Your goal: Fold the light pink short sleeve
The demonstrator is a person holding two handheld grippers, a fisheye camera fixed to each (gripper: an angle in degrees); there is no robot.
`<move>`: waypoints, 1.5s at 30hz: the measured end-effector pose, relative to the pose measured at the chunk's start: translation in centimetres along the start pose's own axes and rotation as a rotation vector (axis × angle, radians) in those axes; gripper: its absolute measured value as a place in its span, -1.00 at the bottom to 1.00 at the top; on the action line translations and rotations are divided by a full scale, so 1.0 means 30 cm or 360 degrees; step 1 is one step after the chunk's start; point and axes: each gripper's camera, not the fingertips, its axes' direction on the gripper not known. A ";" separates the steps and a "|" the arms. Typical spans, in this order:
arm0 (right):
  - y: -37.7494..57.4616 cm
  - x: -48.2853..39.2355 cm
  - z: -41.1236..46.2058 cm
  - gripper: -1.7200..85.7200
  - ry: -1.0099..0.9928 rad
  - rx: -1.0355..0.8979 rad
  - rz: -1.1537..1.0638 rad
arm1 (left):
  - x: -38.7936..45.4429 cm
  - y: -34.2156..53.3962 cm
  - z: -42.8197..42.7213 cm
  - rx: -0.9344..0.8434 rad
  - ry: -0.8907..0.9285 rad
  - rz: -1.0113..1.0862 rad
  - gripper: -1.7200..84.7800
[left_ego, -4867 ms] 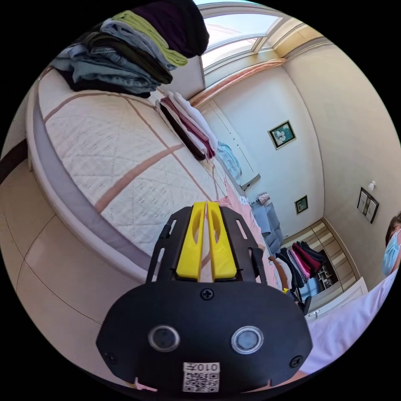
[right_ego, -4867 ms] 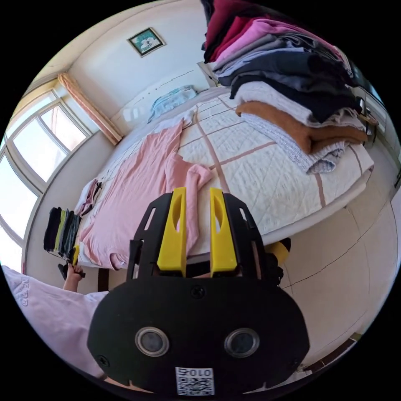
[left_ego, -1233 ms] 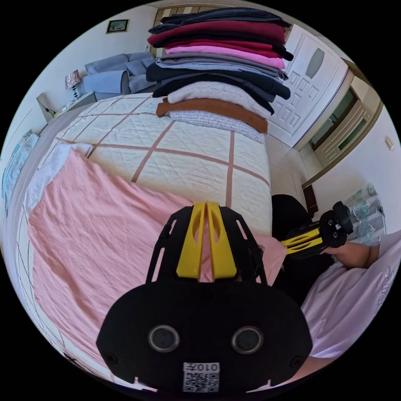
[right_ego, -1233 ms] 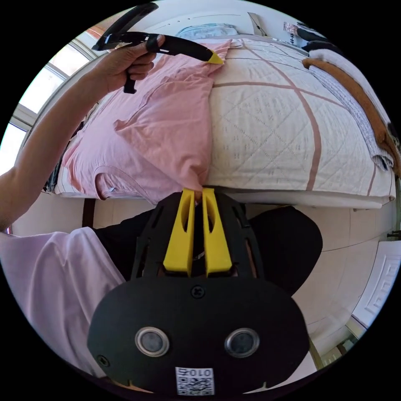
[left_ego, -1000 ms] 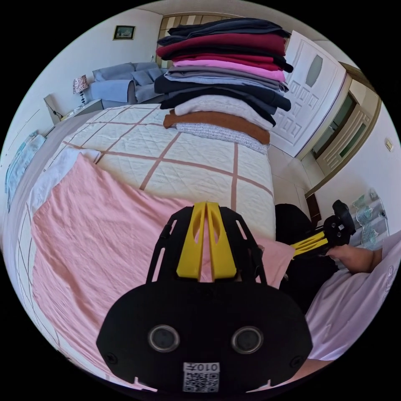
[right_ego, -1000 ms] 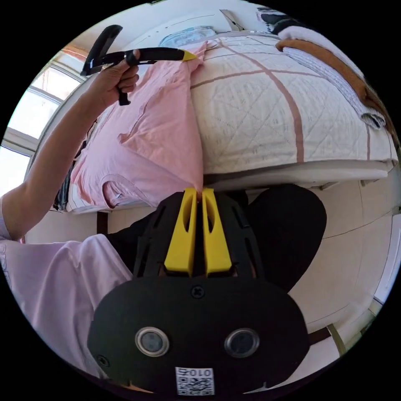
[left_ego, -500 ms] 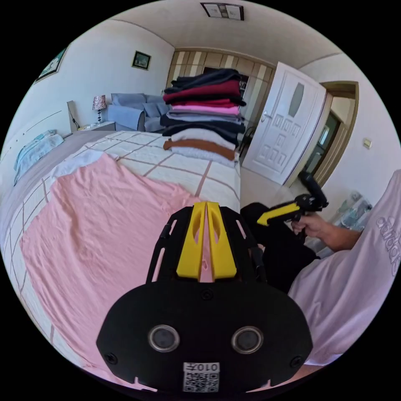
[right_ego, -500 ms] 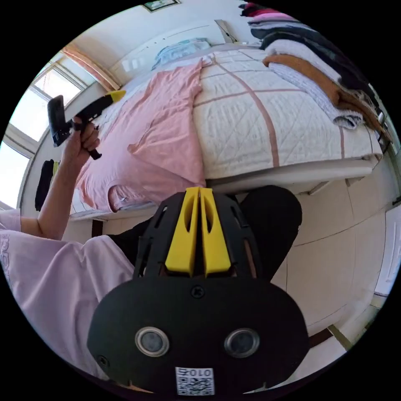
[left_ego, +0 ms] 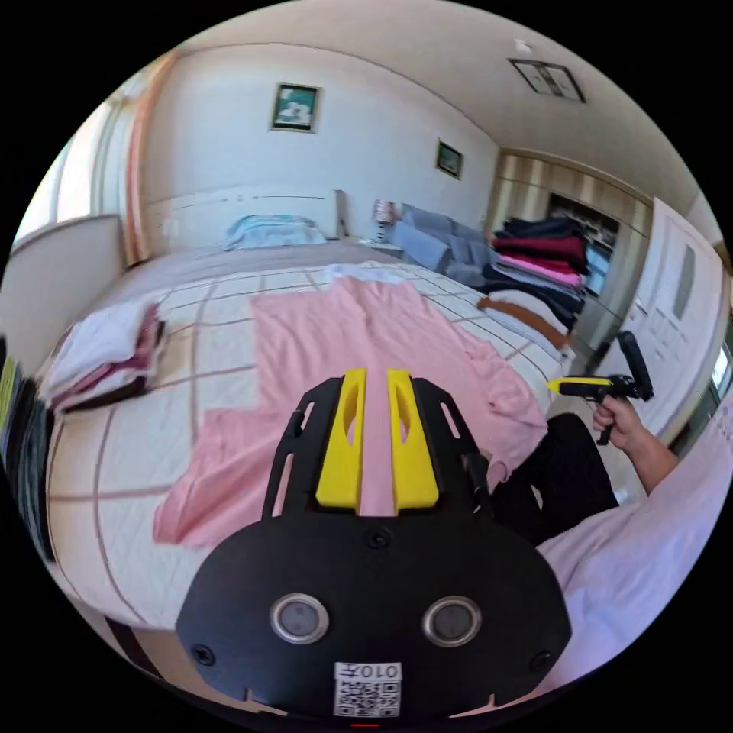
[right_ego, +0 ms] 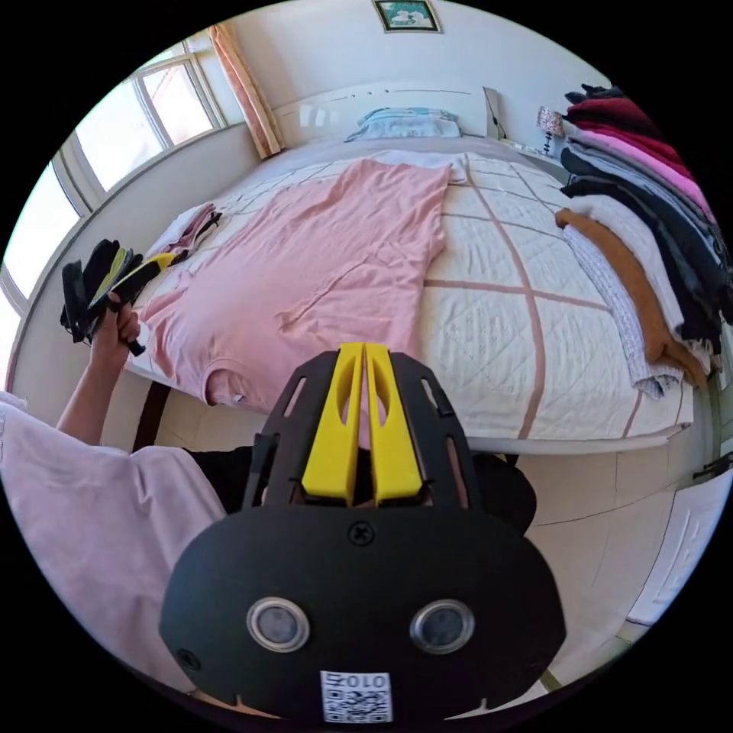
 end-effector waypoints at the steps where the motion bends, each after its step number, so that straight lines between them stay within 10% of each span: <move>1: 0.003 -0.029 -0.044 -0.90 -0.0006 0.0067 -0.0011 | -0.058 0.041 -0.054 0.0026 -0.0068 -0.0077 -0.84; 5: -0.025 -0.109 -0.093 -0.90 -0.0044 0.0111 -0.0133 | -0.319 0.259 -0.217 -0.0083 -0.0373 -0.0264 -0.76; 19: -0.094 -0.260 -0.089 -0.90 -0.0055 0.0017 -0.0322 | -0.403 0.405 -0.215 0.0070 0.0111 -0.0288 -0.92; 32: -0.144 -0.278 -0.060 -0.90 -0.0146 -0.0035 -0.0327 | 0.601 0.084 0.098 -0.0680 0.0239 0.0722 -0.90; 45: -0.195 -0.244 0.095 -0.91 -0.0233 -0.0192 -0.0306 | 0.639 0.428 -0.172 -0.0533 -0.0436 0.0867 -0.83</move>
